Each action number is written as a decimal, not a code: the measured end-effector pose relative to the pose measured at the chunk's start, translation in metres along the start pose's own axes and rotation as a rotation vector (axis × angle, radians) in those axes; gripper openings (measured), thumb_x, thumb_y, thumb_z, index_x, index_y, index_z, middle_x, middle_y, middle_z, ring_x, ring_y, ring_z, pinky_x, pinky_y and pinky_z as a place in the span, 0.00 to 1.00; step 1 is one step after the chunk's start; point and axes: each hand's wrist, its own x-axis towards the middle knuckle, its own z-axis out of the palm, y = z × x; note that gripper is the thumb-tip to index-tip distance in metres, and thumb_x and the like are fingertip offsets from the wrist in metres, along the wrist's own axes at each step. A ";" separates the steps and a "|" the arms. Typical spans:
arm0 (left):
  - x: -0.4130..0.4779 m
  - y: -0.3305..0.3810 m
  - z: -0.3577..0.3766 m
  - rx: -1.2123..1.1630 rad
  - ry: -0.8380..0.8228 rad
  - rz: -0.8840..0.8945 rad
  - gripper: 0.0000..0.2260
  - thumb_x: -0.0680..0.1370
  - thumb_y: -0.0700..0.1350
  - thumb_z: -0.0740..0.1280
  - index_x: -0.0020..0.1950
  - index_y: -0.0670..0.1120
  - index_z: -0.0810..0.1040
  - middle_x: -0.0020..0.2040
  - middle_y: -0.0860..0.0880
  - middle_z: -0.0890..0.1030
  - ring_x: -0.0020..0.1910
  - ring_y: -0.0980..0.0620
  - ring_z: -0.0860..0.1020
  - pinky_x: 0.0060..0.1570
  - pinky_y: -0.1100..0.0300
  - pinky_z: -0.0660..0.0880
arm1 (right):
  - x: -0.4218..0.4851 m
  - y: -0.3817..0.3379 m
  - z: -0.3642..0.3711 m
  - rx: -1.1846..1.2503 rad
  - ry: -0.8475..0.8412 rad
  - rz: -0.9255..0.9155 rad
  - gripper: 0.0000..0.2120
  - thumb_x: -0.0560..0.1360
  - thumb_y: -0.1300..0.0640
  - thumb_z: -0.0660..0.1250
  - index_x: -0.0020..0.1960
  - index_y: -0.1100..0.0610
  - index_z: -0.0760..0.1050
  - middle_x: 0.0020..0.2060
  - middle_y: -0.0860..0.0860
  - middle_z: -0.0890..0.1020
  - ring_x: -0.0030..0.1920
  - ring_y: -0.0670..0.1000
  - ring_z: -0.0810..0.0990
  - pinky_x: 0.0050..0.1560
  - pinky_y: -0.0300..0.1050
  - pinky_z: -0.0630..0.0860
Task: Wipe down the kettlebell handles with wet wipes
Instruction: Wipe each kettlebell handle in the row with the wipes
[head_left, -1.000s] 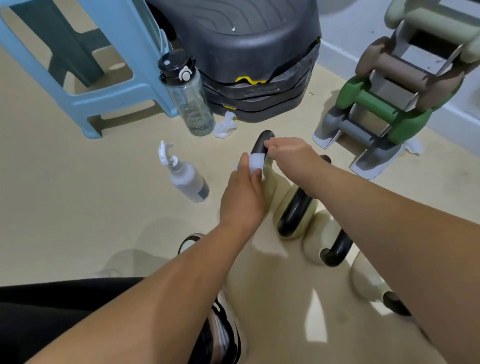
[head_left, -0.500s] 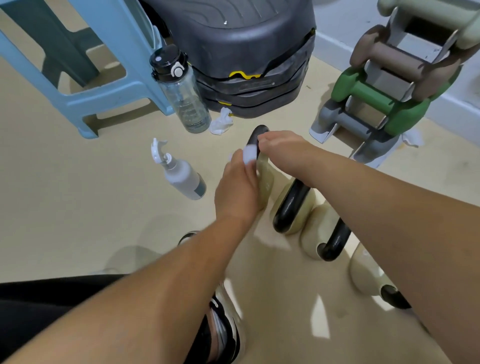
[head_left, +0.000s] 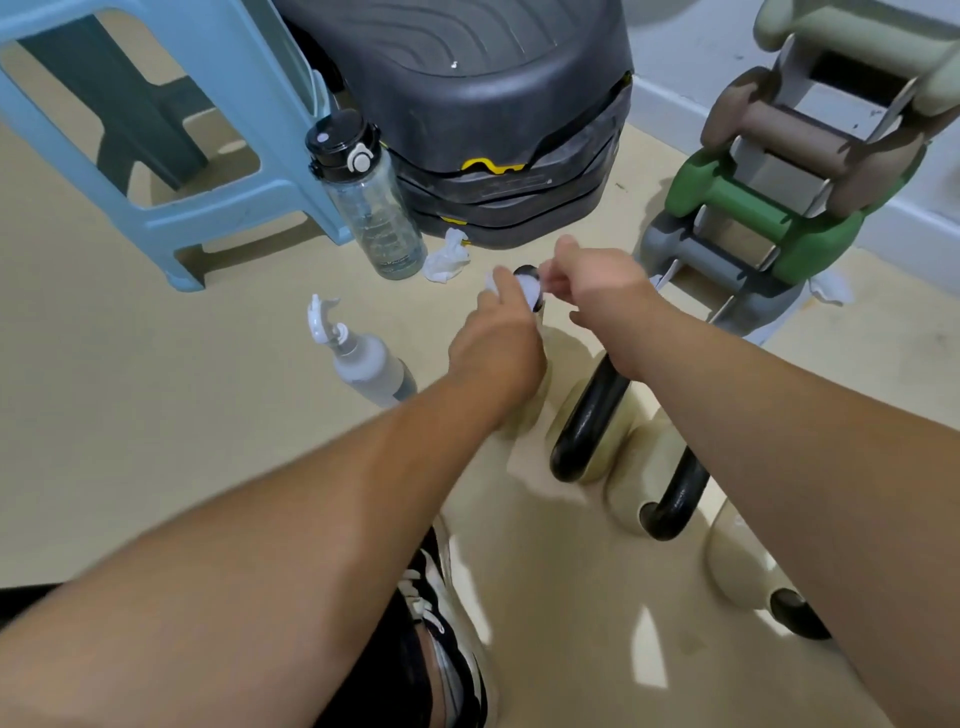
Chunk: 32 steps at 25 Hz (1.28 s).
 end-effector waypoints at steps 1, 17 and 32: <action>0.018 0.008 -0.007 0.046 -0.083 -0.021 0.30 0.82 0.43 0.60 0.81 0.44 0.50 0.73 0.41 0.66 0.64 0.38 0.75 0.51 0.48 0.70 | 0.004 0.004 -0.003 -0.052 0.043 -0.020 0.14 0.75 0.45 0.56 0.37 0.52 0.70 0.46 0.54 0.77 0.46 0.55 0.77 0.55 0.48 0.77; -0.015 -0.008 0.006 0.085 0.111 0.186 0.33 0.78 0.39 0.59 0.82 0.49 0.50 0.68 0.42 0.68 0.57 0.41 0.74 0.45 0.50 0.71 | -0.009 0.010 0.009 0.146 0.090 0.049 0.16 0.74 0.57 0.59 0.55 0.65 0.78 0.43 0.55 0.78 0.43 0.56 0.74 0.44 0.44 0.71; -0.162 0.015 0.013 -0.638 -0.124 -0.309 0.19 0.75 0.49 0.55 0.51 0.45 0.83 0.44 0.40 0.85 0.42 0.39 0.85 0.47 0.47 0.82 | -0.094 0.059 -0.086 -0.193 0.077 0.064 0.10 0.76 0.58 0.57 0.41 0.61 0.73 0.36 0.56 0.75 0.37 0.57 0.71 0.38 0.46 0.69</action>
